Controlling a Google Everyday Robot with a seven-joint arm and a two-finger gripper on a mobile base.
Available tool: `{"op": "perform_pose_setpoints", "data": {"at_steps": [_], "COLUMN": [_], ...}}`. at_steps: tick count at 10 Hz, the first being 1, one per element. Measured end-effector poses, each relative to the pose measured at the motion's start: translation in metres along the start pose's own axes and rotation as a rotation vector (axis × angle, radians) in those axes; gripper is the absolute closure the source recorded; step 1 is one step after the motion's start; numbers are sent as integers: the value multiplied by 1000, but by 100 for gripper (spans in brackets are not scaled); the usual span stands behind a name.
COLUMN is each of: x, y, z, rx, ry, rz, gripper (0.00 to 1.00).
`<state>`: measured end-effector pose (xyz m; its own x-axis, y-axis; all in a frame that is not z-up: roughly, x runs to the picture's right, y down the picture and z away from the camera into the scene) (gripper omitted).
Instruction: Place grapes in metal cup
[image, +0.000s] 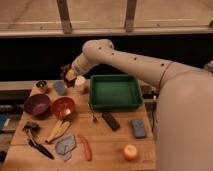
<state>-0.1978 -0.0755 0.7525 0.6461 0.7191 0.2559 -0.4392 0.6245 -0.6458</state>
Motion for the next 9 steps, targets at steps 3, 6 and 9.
{"op": "perform_pose_setpoints", "data": {"at_steps": [3,6,9], "x": [-30,-57,-57], "y": [1,12,10], "z": [31,63,62], "rx": [-41,-95,-93], "ry": [-22,-45,-46], "rz": [-44,-84,-81], "gripper": [100,100,100]}}
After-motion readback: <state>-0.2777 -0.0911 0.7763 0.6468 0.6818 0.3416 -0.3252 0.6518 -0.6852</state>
